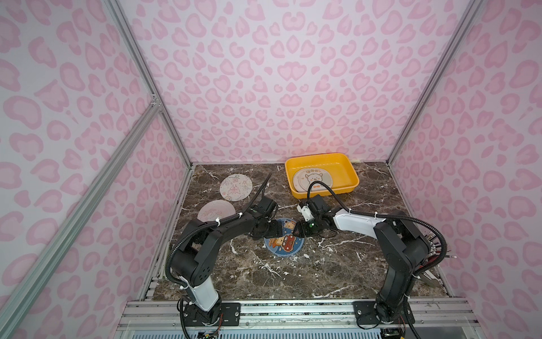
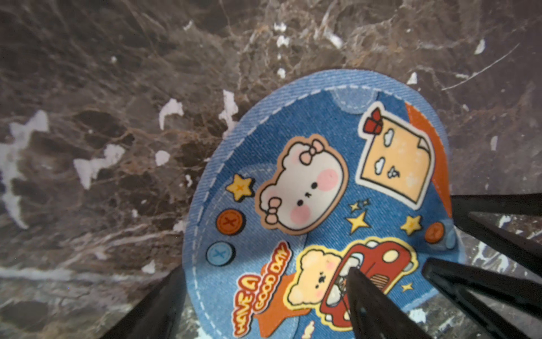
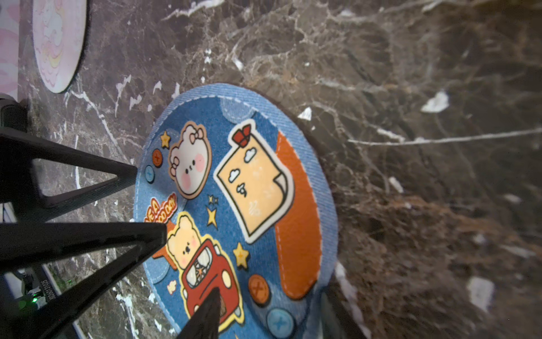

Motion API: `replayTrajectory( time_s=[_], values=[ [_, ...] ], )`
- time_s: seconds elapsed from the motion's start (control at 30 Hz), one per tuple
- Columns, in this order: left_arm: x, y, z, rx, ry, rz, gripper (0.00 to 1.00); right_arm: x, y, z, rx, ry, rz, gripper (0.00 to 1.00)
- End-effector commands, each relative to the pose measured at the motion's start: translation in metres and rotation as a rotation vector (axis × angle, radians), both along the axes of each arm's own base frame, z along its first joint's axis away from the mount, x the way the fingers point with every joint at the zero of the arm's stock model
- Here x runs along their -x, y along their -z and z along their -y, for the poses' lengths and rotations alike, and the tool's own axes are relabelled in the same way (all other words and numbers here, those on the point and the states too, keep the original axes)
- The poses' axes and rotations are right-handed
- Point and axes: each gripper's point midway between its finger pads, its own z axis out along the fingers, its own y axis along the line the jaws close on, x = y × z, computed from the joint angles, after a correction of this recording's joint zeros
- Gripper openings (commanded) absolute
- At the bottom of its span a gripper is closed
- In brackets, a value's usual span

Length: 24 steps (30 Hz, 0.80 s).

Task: Put the coasters into the storage box
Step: Pick up the coaster from the center of the board.

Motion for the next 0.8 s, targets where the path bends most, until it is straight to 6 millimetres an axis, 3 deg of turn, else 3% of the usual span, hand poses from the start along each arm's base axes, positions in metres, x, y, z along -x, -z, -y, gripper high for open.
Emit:
replayTrajectory(
  time_s=[0.0,0.47,0.77],
  values=[
    [0.013,0.008,0.006,0.031,0.013,-0.062,0.87,0.017,0.019,0.013,0.072,0.004,-0.072,0.56],
    [0.017,0.008,0.001,0.019,0.008,-0.065,0.87,0.008,0.009,0.015,0.068,0.028,-0.039,0.35],
    [0.016,0.005,0.002,0.024,0.004,-0.058,0.87,0.005,0.003,0.015,0.056,0.035,-0.027,0.05]
  ],
)
